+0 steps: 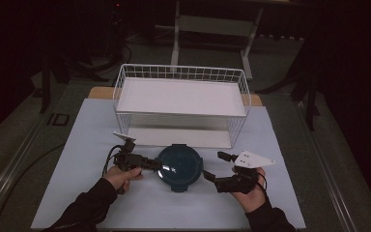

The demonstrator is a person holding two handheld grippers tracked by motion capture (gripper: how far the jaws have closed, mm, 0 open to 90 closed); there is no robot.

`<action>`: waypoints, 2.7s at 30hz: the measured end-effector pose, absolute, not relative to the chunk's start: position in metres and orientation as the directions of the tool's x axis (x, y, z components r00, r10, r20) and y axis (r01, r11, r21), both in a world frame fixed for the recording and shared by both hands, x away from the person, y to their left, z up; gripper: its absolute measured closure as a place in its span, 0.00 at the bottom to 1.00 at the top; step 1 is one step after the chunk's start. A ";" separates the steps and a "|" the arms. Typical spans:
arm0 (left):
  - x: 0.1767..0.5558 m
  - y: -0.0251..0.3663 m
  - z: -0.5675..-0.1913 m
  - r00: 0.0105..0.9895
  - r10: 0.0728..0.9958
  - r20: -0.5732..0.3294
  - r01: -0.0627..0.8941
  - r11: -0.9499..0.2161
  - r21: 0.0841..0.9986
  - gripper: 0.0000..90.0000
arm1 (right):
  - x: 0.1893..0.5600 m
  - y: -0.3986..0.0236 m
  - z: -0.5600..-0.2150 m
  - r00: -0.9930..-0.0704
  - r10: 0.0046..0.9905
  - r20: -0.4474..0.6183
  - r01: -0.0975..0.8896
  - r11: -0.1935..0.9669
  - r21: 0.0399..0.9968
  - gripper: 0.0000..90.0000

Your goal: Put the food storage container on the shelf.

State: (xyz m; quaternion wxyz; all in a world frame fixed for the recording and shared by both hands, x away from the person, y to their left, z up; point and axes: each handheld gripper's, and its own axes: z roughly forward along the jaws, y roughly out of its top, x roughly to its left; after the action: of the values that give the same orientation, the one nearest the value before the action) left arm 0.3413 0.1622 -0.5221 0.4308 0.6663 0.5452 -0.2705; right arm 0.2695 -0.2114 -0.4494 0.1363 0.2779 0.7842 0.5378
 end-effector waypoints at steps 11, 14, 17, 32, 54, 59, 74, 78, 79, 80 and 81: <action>0.331 0.158 -0.512 0.344 0.526 -0.778 0.928 -0.063 0.368 0.60 | 0.283 -0.215 -0.463 -0.767 0.588 0.257 0.456 0.216 0.863 0.25; 0.325 0.157 -0.509 0.381 0.530 -0.757 0.910 -0.073 0.408 0.60 | 0.289 -0.217 -0.470 -0.731 0.591 0.340 0.529 0.177 0.830 0.26; 0.320 0.157 -0.507 0.415 0.533 -0.737 0.893 -0.084 0.442 0.61 | 0.295 -0.220 -0.477 -0.695 0.586 0.416 0.595 0.144 0.791 0.29; 0.305 0.156 -0.501 0.513 0.531 -0.674 0.836 -0.132 0.533 0.62 | 0.308 -0.219 -0.500 -0.610 0.523 0.595 0.749 0.134 0.649 0.42; 0.290 0.153 -0.498 0.541 0.557 -0.630 0.808 -0.136 0.573 0.62 | 0.302 -0.213 -0.508 -0.594 0.473 0.651 0.784 0.155 0.602 0.61; 0.285 0.152 -0.495 0.539 0.573 -0.618 0.808 -0.145 0.571 0.63 | 0.299 -0.212 -0.506 -0.586 0.479 0.654 0.787 0.143 0.601 0.62; 0.280 0.148 -0.485 0.577 0.571 -0.584 0.769 -0.140 0.623 0.63 | 0.297 -0.216 -0.497 -0.588 0.475 0.654 0.778 0.110 0.619 0.63; 0.284 0.147 -0.479 0.584 0.576 -0.572 0.759 -0.138 0.636 0.63 | 0.300 -0.216 -0.493 -0.596 0.475 0.647 0.767 0.099 0.634 0.63; 0.287 0.146 -0.475 0.589 0.579 -0.563 0.753 -0.141 0.643 0.63 | 0.302 -0.217 -0.491 -0.597 0.476 0.646 0.765 0.093 0.637 0.63; 0.289 0.146 -0.473 0.593 0.579 -0.560 0.747 -0.136 0.651 0.63 | 0.303 -0.217 -0.489 -0.600 0.476 0.643 0.760 0.090 0.643 0.63; 0.290 0.146 -0.471 0.597 0.579 -0.555 0.743 -0.139 0.655 0.63 | 0.305 -0.218 -0.487 -0.604 0.475 0.640 0.756 0.088 0.648 0.63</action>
State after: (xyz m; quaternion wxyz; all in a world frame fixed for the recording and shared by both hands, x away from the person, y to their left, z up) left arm 0.2899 0.1456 -0.4713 0.4860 0.7500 0.4407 -0.0845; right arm 0.3045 -0.2176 -0.4870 -0.1339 0.4243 0.7254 0.5252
